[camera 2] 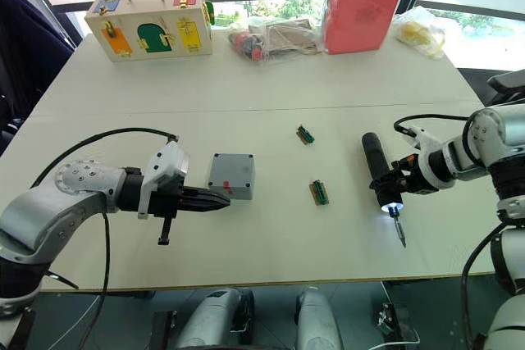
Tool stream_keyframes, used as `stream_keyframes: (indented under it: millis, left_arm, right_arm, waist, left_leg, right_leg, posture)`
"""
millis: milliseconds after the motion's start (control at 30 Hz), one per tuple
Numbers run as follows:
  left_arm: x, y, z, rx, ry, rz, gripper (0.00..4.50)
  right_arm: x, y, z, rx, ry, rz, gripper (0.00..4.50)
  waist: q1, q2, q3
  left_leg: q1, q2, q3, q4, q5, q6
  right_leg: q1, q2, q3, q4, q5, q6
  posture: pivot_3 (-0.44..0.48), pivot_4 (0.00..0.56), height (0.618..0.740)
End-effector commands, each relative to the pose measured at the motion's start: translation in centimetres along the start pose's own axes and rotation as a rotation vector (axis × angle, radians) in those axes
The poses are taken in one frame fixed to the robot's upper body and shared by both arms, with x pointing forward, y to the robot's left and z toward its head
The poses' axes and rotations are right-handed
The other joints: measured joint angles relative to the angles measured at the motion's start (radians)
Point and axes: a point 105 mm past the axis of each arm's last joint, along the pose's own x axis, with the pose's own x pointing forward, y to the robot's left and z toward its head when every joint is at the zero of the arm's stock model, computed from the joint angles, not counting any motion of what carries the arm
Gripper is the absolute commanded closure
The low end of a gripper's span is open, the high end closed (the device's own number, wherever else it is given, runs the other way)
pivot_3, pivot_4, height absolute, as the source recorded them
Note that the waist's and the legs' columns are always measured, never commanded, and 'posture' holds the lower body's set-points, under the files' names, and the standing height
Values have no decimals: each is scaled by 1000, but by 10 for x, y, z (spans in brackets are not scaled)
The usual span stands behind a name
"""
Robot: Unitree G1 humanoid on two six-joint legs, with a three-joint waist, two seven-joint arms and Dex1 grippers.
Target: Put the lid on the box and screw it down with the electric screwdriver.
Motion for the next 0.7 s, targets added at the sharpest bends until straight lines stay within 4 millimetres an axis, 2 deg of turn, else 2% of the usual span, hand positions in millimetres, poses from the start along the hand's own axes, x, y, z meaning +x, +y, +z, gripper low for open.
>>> stream_keyframes:
  millis: [33,167,300,400,467,500,567,633,700]
  left_arm:
    - [-10,3,-1,34,38,59,4500]
    - [-22,9,-3,31,57,114,4500]
    - [-36,19,-2,18,54,189,4500]
    - [-51,31,-2,-32,19,279,4500]
    - [-69,42,-1,-85,-40,372,4500]
    - [-78,45,-4,-113,-57,415,4500]
    - [-89,47,-11,-150,-60,467,4500]
    - [-92,48,-18,-173,-52,489,4500]
    - [-88,50,-24,-193,-49,502,4500]
  right_arm:
    - [-5,-6,8,-58,-44,-73,1471]
    - [-5,-6,11,-123,-59,-93,44]
    - [-9,-2,16,-181,-95,-71,44]
    - [-22,5,33,-180,-194,-41,44]
    - [-48,30,55,-220,-321,60,44]
    - [-62,45,63,-301,-383,94,44]
    - [-76,72,68,-424,-453,152,44]
    - [-78,94,67,-520,-489,213,44]
    - [-69,120,58,-659,-516,286,44]
  waist:
    - [-1,0,0]
    - [1,-1,0]
    - [3,-1,0]
    - [1,-1,0]
    - [-1,-1,0]
    - [-3,0,0]
    - [-5,0,0]
    - [-2,-1,0]
    - [-1,-3,-2]
  left_leg:
    - [0,0,0,0,0,0]
    - [1,0,0,0,0,0]
    - [1,0,0,2,2,1]
    - [1,0,0,2,2,1]
    - [0,0,0,2,3,0]
    - [0,0,1,1,5,-4]
    - [1,0,2,0,7,-6]
    - [1,2,1,0,7,-7]
    - [1,2,1,0,7,-7]
  right_leg:
    - [0,0,0,0,0,0]
    - [0,0,0,1,0,0]
    - [1,0,0,1,2,0]
    - [1,0,1,1,3,0]
    - [0,0,1,2,3,0]
    - [-1,0,1,2,3,0]
    - [-3,1,3,3,3,0]
    - [-2,2,3,2,3,0]
    - [-2,2,3,2,3,0]
  posture:
    - [0,150,740]
    - [0,150,740]
    - [0,150,740]
    - [0,150,740]
    - [0,150,740]
    - [0,150,740]
    - [0,150,740]
    - [0,150,740]
    - [0,150,740]
